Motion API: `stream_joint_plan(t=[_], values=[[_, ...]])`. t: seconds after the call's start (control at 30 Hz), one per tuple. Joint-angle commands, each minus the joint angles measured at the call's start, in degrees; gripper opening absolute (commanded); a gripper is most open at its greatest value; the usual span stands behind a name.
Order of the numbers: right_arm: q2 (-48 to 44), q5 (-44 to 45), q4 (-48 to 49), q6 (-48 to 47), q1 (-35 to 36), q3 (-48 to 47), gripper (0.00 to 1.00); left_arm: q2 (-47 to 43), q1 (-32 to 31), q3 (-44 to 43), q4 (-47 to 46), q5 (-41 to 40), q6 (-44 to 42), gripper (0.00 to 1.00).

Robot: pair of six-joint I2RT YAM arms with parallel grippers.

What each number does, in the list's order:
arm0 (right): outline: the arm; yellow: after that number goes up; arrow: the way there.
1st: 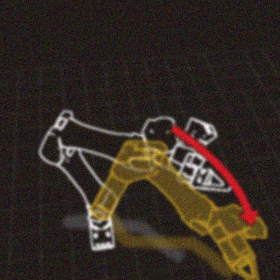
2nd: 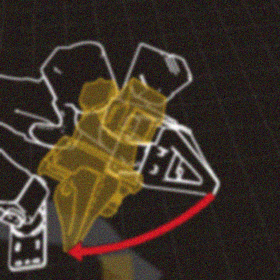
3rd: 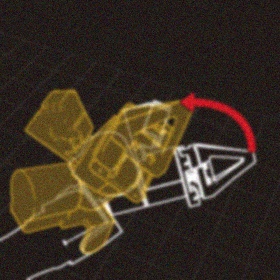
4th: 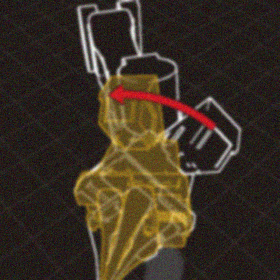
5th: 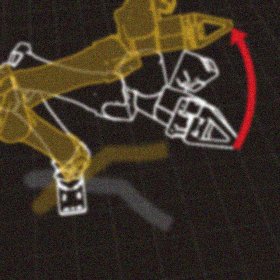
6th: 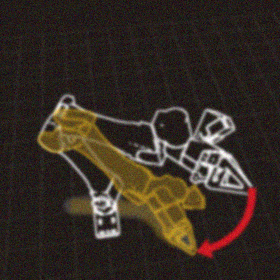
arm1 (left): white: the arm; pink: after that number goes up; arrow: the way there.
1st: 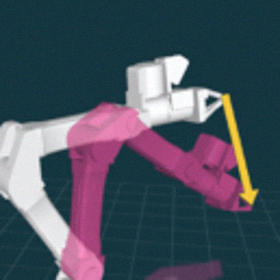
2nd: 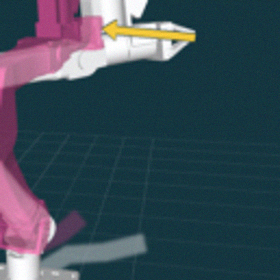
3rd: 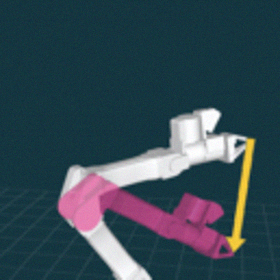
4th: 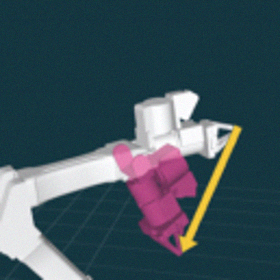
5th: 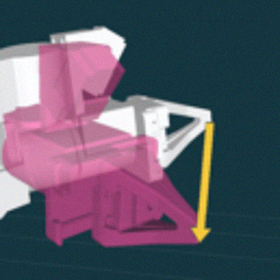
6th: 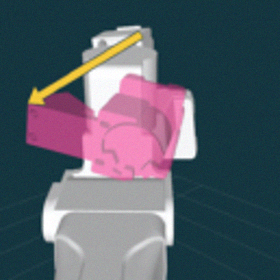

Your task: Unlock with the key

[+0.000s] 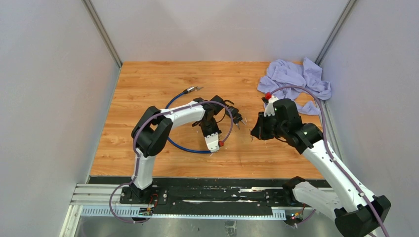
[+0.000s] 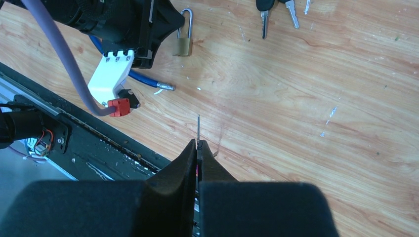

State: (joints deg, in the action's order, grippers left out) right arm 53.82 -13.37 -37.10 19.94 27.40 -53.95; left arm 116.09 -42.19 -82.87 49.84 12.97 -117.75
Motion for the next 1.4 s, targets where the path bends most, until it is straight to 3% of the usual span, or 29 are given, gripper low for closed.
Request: stream_joint_plan(t=[0.0,0.37,0.6,1.07,1.27,1.37], values=[[0.50,0.20,-0.86,0.27,-1.25,-2.20,0.01,-0.84,-1.52,2.97,2.63,0.22,3.83,0.01],[1.34,-1.45,-0.33,0.00,-1.21,-2.59,0.01,-11.75,-1.57,14.37,-6.16,-6.73,25.02,0.00],[1.90,-3.24,0.85,0.07,-1.21,-2.17,0.01,-20.94,-0.58,22.53,-11.65,-17.92,41.52,0.01],[1.75,-5.68,2.30,0.70,-1.21,-1.63,0.01,-33.46,7.71,38.45,-17.97,-29.64,59.37,0.00],[1.71,-6.01,2.32,1.10,-1.13,-1.64,0.01,-35.67,8.01,40.01,-15.32,-28.57,64.20,0.02],[1.87,-6.19,2.39,1.19,-1.12,-1.81,0.01,-35.83,8.09,40.39,-13.68,-27.50,65.82,0.09]])
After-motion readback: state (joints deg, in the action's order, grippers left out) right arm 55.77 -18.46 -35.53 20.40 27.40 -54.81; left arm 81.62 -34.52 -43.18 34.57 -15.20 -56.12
